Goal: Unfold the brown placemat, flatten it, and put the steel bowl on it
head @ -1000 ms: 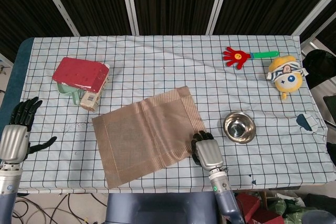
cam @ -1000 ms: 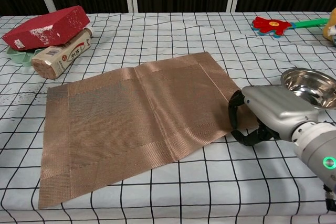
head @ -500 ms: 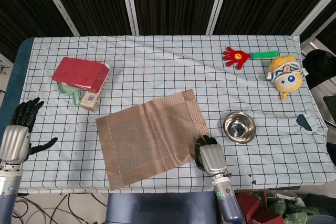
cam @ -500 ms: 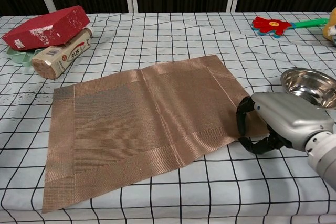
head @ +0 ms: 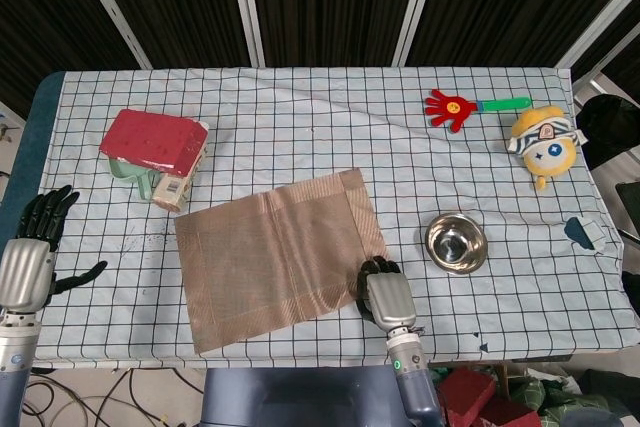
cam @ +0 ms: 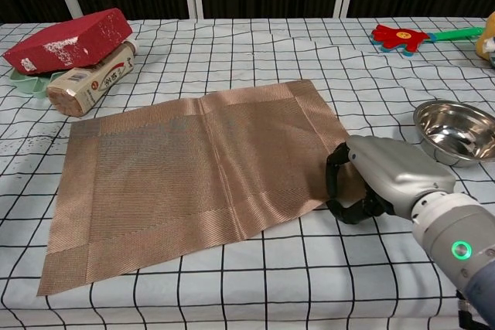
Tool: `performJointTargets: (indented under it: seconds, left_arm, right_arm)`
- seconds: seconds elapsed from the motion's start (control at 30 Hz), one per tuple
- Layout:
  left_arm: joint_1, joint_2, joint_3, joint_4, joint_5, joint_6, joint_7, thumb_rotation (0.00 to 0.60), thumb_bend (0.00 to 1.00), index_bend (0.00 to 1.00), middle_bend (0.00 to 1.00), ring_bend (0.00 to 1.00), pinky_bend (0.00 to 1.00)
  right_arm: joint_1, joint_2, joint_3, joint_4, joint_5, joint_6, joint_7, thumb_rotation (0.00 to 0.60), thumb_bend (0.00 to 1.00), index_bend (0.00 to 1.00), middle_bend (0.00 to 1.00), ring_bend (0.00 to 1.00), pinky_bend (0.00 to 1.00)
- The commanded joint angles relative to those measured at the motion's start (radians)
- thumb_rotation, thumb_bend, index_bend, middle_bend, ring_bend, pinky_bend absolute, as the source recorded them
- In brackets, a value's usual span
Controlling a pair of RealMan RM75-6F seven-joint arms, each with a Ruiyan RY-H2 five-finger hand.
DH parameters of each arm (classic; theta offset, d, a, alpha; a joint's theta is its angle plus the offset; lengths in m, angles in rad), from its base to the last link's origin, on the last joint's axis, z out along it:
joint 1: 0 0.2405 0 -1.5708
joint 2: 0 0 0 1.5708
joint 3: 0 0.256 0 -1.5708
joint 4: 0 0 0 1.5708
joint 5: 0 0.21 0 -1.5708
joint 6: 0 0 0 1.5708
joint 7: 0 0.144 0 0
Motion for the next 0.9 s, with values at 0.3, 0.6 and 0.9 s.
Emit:
performJointTargets:
  seconds: [0.3, 0.6, 0.9]
  left_arm:
    - [0.000, 0.002, 0.000, 0.002, 0.001, 0.000, -0.005, 0.600, 0.00, 0.07, 0.03, 0.02, 0.03]
    - [0.001, 0.002, 0.002, 0.004, 0.002, 0.001, -0.004, 0.600, 0.00, 0.07, 0.03, 0.02, 0.03]
    - [0.003, -0.002, 0.006, 0.000, 0.002, 0.000, 0.012, 0.600, 0.00, 0.07, 0.02, 0.02, 0.03]
  right_arm:
    - [0.010, -0.066, 0.062, -0.002, 0.096, 0.014, -0.035, 0.600, 0.53, 0.72, 0.29, 0.14, 0.21]
    - [0.017, -0.025, 0.036, -0.019, 0.081, 0.012, -0.058, 0.600, 0.30, 0.35, 0.20, 0.09, 0.20]
    - [0.016, 0.033, 0.017, -0.056, 0.033, 0.022, -0.049, 0.600, 0.19, 0.18, 0.14, 0.06, 0.19]
